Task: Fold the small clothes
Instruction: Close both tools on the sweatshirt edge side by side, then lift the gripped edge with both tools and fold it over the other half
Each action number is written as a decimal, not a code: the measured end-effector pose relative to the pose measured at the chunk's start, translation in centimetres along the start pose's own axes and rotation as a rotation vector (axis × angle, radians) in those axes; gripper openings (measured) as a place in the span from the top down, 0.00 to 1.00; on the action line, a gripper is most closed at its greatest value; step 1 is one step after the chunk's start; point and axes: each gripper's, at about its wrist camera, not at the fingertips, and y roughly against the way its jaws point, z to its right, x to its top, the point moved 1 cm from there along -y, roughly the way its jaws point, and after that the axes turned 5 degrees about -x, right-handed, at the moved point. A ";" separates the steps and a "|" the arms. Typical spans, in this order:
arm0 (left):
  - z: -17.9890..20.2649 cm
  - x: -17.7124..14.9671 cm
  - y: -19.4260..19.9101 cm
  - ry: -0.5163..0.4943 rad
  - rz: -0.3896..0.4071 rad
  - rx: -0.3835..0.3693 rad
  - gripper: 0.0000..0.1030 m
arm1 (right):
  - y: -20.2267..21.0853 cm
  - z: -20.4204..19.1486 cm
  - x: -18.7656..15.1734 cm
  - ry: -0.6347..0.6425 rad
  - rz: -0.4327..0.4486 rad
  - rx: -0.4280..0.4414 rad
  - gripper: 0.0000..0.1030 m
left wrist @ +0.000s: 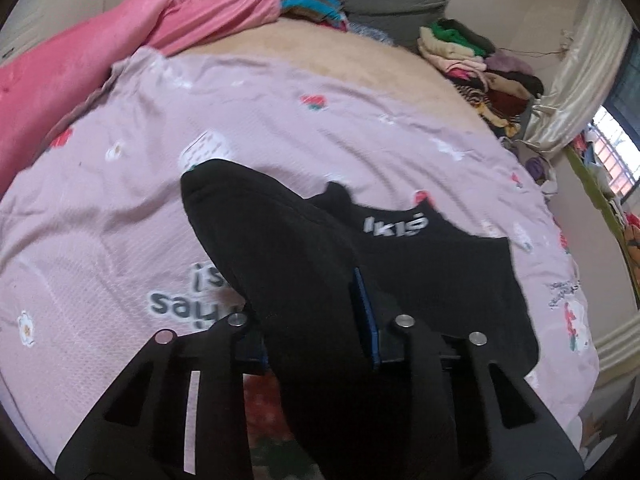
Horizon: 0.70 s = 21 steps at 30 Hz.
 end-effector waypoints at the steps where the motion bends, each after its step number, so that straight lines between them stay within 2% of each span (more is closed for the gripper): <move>1: 0.7 0.1 0.2 -0.009 0.007 -0.001 0.78 | 0.3 0.5 0.0 -0.015 0.004 -0.003 0.93; 12: 9.5 0.1 0.7 -0.137 0.031 0.010 0.78 | 4.5 7.0 -2.1 -0.154 0.039 -0.034 0.93; 21: 13.6 -0.6 -1.2 -0.181 -0.002 0.016 0.78 | 5.2 10.5 -4.3 -0.219 0.026 -0.050 0.93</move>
